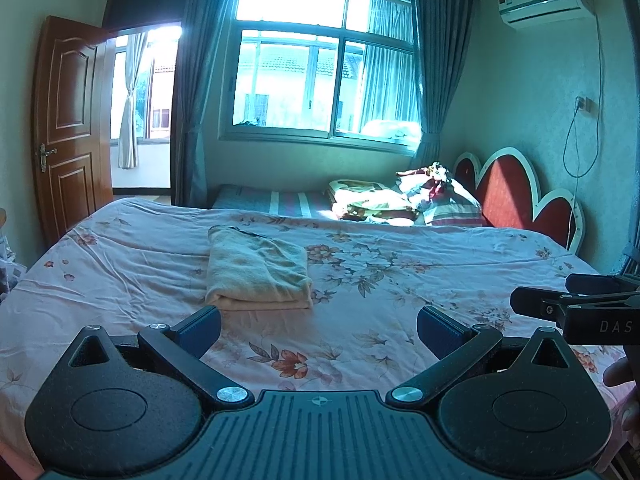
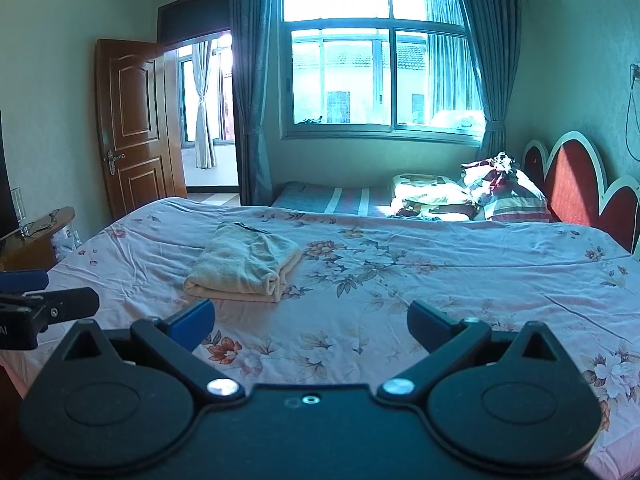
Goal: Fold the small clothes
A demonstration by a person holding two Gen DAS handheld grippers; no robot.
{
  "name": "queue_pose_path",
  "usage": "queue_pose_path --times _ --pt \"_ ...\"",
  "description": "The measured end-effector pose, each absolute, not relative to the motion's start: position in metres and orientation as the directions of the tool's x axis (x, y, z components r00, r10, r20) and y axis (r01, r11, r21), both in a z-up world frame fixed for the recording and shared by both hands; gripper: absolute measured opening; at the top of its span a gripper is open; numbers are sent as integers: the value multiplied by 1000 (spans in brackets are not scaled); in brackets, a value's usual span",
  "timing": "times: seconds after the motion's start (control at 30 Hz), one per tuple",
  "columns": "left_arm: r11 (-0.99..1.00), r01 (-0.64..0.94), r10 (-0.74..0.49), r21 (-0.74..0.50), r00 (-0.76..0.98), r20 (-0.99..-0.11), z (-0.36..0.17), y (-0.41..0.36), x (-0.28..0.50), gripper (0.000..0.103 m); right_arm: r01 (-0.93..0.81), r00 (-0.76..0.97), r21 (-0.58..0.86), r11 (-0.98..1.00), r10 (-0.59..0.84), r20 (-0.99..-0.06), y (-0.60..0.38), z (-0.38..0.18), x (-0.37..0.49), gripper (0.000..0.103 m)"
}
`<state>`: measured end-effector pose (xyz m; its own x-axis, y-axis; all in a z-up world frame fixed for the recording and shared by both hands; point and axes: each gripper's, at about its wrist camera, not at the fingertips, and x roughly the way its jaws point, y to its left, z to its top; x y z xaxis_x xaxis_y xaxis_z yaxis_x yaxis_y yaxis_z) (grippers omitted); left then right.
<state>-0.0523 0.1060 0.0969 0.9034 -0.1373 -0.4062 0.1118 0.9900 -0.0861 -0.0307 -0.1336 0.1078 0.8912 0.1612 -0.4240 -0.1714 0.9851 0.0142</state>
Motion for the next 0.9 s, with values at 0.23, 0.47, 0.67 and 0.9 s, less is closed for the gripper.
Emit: queue_pose_path --times 0.23,0.47,0.67,0.9 --pt "990 120 -139 -73 902 -408 97 101 -53 103 -168 891 10 986 157 -426 -137 105 -31 102" --pt "990 120 -137 -69 904 -404 99 98 -51 103 -169 892 12 986 158 -424 -140 106 -29 102" --pt "990 121 -138 -66 904 -405 98 97 -50 103 -169 892 11 985 158 -424 -141 106 -28 102" --pt "991 121 -136 -64 905 -403 98 95 -48 103 -169 892 11 986 157 -424 -141 106 -28 102"
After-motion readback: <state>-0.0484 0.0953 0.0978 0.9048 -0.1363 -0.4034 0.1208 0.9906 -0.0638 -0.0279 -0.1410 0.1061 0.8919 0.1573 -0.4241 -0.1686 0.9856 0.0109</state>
